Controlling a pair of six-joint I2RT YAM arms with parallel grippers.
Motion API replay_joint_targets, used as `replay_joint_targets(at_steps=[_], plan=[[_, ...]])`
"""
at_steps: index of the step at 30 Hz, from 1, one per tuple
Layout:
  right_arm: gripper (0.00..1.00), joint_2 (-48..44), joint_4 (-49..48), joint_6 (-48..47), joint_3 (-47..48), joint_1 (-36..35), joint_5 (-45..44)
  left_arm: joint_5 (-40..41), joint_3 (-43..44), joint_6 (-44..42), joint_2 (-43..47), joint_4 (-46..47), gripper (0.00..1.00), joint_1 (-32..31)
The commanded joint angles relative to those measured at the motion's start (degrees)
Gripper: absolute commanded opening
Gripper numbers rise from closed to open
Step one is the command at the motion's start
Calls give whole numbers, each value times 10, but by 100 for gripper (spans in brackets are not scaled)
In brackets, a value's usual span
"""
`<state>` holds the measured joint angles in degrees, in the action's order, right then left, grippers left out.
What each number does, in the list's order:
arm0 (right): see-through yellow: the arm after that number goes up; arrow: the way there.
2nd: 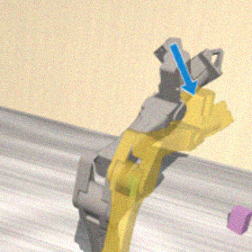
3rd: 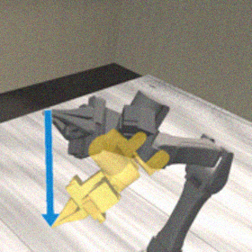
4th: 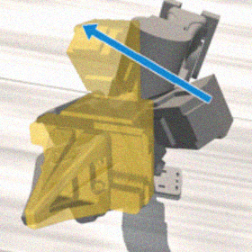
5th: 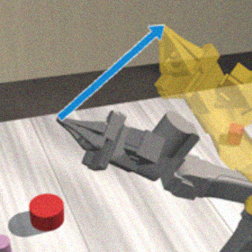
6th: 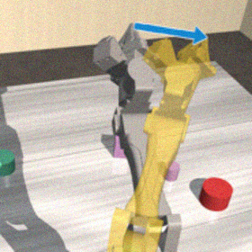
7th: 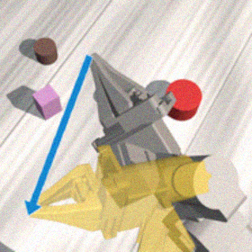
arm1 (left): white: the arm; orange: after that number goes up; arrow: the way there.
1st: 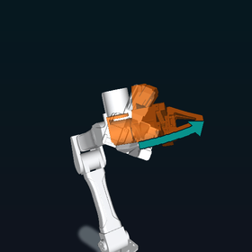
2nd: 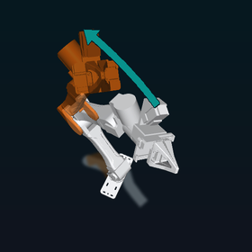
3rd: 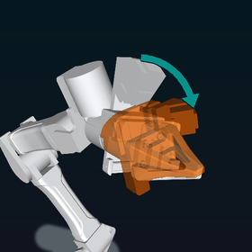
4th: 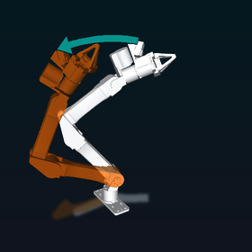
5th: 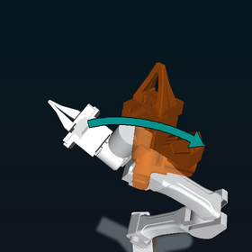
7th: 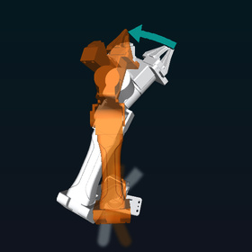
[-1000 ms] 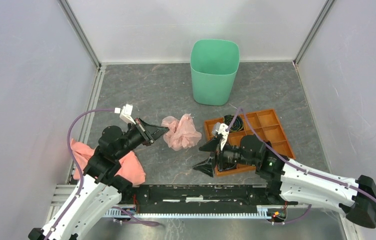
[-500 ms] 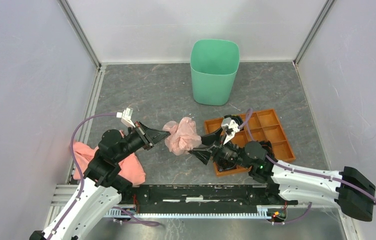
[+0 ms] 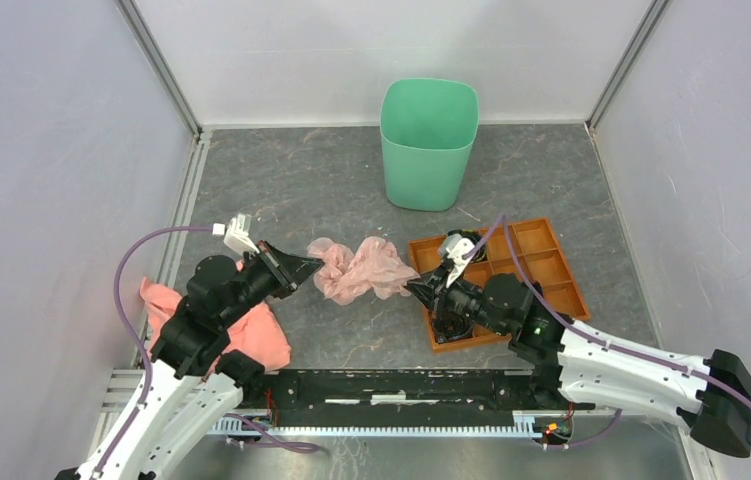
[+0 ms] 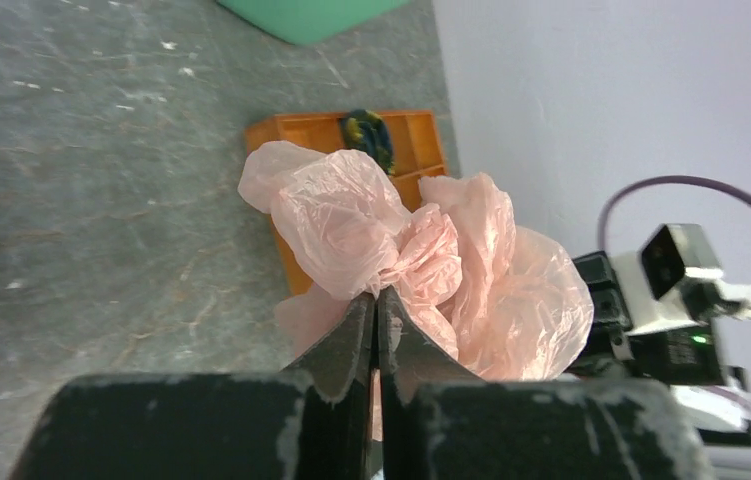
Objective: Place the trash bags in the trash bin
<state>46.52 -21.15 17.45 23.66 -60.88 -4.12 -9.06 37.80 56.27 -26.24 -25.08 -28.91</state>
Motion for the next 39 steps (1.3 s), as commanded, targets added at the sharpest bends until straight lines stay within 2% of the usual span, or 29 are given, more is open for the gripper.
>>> replay_joint_targets(at_steps=[1,4,7,10,13,15,17,20,23,25,26,28,30,32,36,39], plan=[[0,16,202,-133,71,4,-2,64,13,-70,-13,-57,8,0],[0,73,318,-188,127,4,10,95,10,-85,-34,-75,8,0],[0,115,410,-198,166,3,-99,132,10,-91,-52,-94,6,0],[0,108,437,-195,172,3,-162,158,6,-82,-56,-107,6,0],[0,82,412,-190,154,3,-119,166,-5,-65,-49,-105,8,0],[1,68,375,-194,136,4,-17,145,-19,-64,-44,-85,19,0],[1,67,343,-198,125,3,47,128,-24,-63,-44,-71,30,0],[0,68,323,-184,119,3,52,120,-14,-71,-49,-80,52,0],[0,69,300,-147,121,8,58,114,-6,-76,-44,-96,88,-1],[0,79,296,-101,136,25,84,98,-8,-79,-38,-102,99,0],[0,87,295,-76,143,42,111,94,-10,-80,-37,-105,100,0],[0,104,262,-20,139,91,222,65,-16,-79,-32,-111,100,-1],[0,123,179,44,110,147,341,45,-24,-75,-26,-110,100,0],[0,146,133,81,94,172,406,26,-32,-73,-21,-105,100,0],[0,175,135,79,114,175,411,-14,-52,-65,-15,-83,100,0],[0,178,159,61,128,179,373,-39,-79,-47,-6,-53,100,0]])
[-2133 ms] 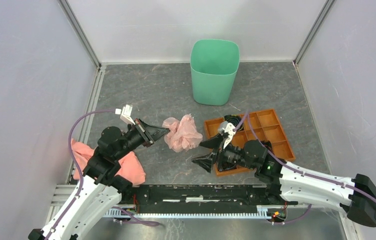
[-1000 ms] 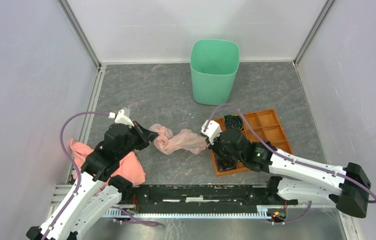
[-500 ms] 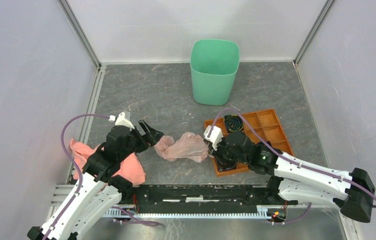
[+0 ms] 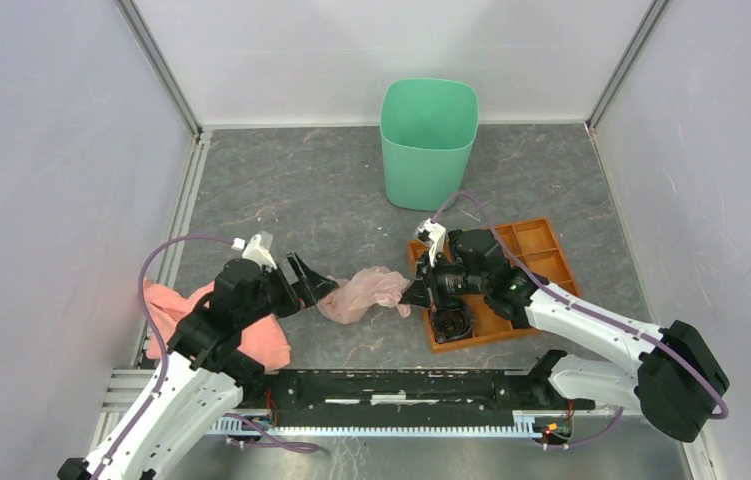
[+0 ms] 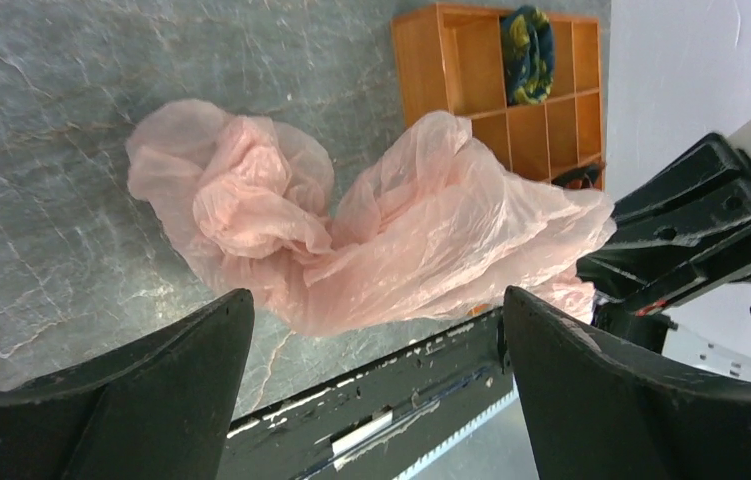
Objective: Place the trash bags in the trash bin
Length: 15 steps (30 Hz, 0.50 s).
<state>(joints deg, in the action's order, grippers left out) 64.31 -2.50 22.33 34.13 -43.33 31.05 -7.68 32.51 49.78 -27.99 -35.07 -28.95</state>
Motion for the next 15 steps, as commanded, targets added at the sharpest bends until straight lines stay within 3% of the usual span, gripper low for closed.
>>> replay_joint_targets(at_steps=[1,5,9,15], plan=[[0,0,-26,11,22,9,16,-58,-35,24,14,55,100,0],[0,7,-41,19,5,27,21,-66,-58,34,19,69,95,0],[0,15,-48,17,-8,32,32,-48,-63,34,14,68,83,0],[0,8,-46,4,-15,33,31,25,-63,36,-9,46,71,0]])
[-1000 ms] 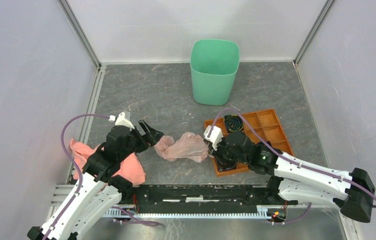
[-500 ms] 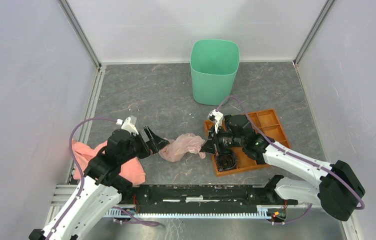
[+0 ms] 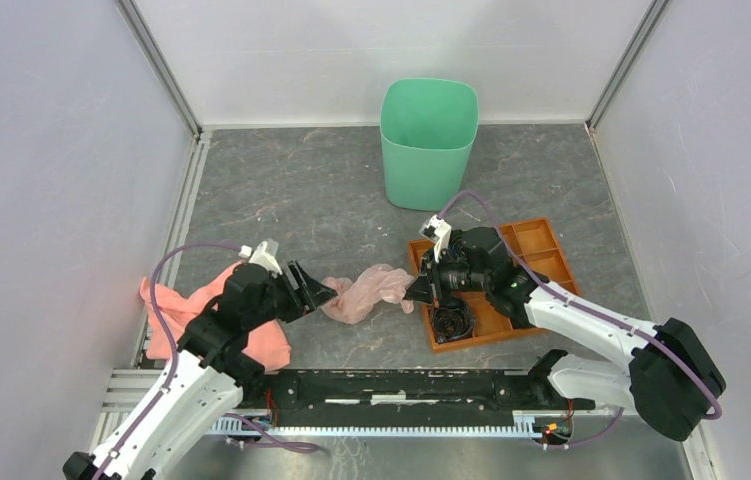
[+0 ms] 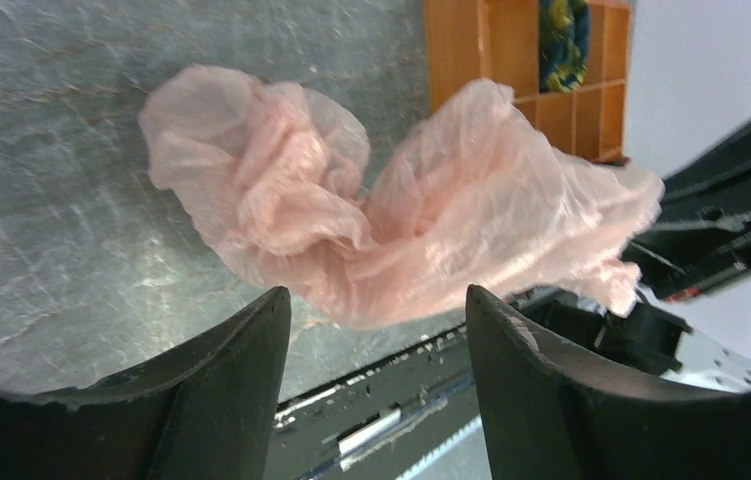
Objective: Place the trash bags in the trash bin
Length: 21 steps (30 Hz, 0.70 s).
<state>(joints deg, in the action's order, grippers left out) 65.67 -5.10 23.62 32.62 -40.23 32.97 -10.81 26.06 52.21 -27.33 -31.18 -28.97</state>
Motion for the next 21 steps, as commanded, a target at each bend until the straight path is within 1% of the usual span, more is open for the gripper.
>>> replay_joint_targets(at_steps=[1,4,10,12,13,15,16,19,21], plan=[[0,-6,-17,-11,2,2,11,70,4,12,-21,5,71,0],[0,-8,-13,-17,2,2,12,104,8,8,-43,5,72,1],[0,-5,-13,-26,-1,1,18,106,-10,1,-111,66,72,1],[0,-2,-14,-29,-1,1,20,107,-7,-6,-139,80,71,0],[0,0,-14,-30,-2,1,22,107,-4,-12,-152,85,68,1],[0,3,-12,-36,-3,3,24,107,2,-22,-171,102,58,0],[0,4,-11,-38,-2,2,24,113,6,-25,-176,106,49,1],[1,6,5,-55,4,2,16,131,34,-43,-186,103,17,1],[0,7,47,-90,27,2,-19,154,82,-61,-184,79,4,1]])
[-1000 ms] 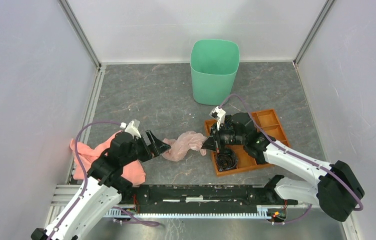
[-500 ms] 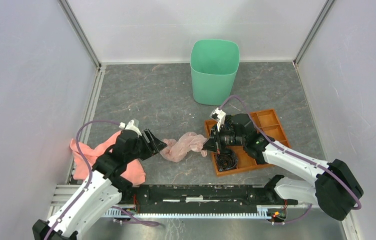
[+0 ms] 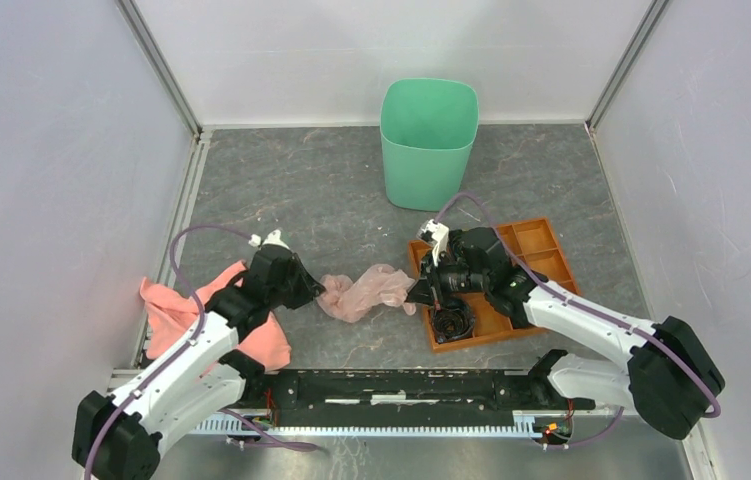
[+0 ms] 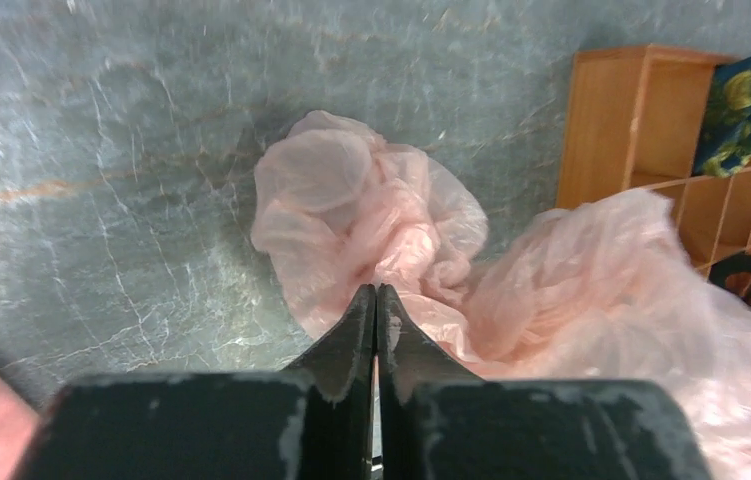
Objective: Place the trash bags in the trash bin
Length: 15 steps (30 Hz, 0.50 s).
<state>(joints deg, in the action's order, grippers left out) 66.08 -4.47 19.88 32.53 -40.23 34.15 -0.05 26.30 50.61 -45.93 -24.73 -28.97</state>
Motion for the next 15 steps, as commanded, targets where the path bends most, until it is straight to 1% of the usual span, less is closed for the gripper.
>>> replay_joint_targets(at_steps=[1,3,5,7,8,9,10,11,13,14,15], plan=[[0,4,85,-75,48,2,-63,58,111,-60,4,-1,2,1],[0,6,158,-118,110,2,-129,83,195,-94,7,-36,2,1],[0,10,236,-157,206,2,-191,79,297,-132,11,-60,2,1],[0,7,305,-177,314,1,-222,36,400,-160,21,-65,2,1],[0,-1,323,-180,353,0,-217,3,440,-166,31,-52,2,1],[1,-20,320,-178,383,-1,-206,-25,465,-168,53,-32,2,1],[1,-47,292,-170,387,-2,-187,-39,476,-166,74,-13,2,1],[3,-74,252,-156,370,-3,-168,-37,475,-159,93,0,2,1],[7,-134,116,-122,273,-3,-144,17,439,-135,135,-7,2,1],[9,-153,62,-96,200,-3,-142,55,406,-108,152,-38,2,1],[8,-152,19,-80,138,-2,-143,91,368,-86,164,-70,2,1]])
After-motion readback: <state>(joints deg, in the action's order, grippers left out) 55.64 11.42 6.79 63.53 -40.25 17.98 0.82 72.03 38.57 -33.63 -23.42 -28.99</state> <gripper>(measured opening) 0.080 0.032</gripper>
